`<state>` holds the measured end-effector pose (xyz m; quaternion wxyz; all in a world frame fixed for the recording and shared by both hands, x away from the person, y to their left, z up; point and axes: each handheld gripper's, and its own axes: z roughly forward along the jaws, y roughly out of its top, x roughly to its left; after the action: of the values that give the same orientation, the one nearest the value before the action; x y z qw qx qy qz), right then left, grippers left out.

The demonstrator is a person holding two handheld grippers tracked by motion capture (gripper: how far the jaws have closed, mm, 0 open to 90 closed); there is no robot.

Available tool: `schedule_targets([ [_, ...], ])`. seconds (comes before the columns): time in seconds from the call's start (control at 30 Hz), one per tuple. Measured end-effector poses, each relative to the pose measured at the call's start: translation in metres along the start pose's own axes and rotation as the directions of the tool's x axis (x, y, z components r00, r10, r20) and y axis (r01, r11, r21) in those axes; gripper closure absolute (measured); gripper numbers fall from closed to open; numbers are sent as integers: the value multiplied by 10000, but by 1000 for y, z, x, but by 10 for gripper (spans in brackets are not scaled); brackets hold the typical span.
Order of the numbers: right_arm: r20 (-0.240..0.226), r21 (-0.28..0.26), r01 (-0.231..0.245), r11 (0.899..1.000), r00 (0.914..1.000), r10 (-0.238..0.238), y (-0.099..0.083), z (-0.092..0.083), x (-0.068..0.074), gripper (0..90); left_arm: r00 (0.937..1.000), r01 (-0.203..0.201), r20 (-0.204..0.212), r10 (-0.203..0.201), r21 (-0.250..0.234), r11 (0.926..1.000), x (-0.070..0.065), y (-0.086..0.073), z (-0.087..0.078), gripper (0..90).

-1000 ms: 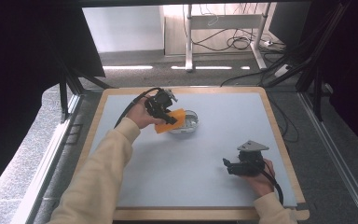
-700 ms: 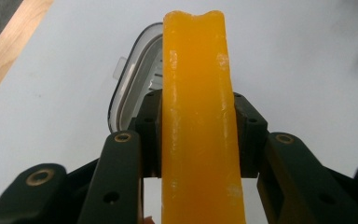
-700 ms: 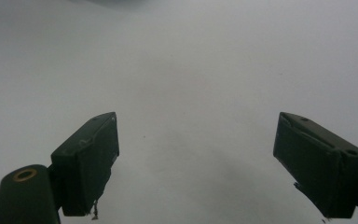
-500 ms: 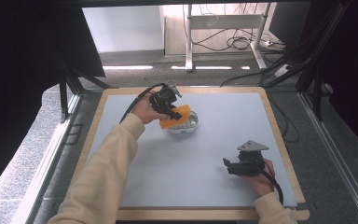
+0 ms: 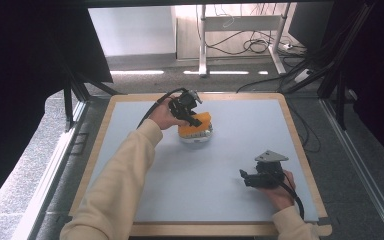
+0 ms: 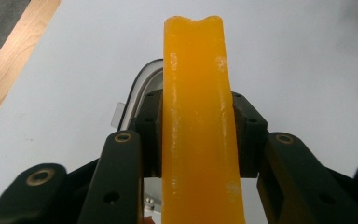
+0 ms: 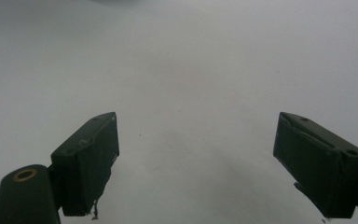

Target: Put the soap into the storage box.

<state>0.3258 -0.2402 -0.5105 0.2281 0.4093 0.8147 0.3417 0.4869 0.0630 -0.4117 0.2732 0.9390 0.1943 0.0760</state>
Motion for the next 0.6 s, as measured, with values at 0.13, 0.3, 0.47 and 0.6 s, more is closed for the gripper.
schedule_targets([
  [0.13, -25, -100, -28, 9999, 10000, 28, 0, -1, -1, 143, 9999, -96, 41, 96, 0, 10000, 5, 2, 5, 623],
  [0.3, -9, -42, -7, 10000, 10000, 7, 0, -1, -1, 143, 10000, -66, 26, 66, 83, 9999, 10, 2, 15, 623],
  [0.47, -7, -35, -5, 10000, 10000, 5, 0, -1, 0, 143, 9998, -127, 139, 126, 96, 9999, 14, 0, 21, 623],
  [0.6, -22, -41, -14, 10000, 10000, 14, 0, 0, -1, 143, 9996, -195, 209, 194, 59, 9998, 15, -3, 26, 623],
])
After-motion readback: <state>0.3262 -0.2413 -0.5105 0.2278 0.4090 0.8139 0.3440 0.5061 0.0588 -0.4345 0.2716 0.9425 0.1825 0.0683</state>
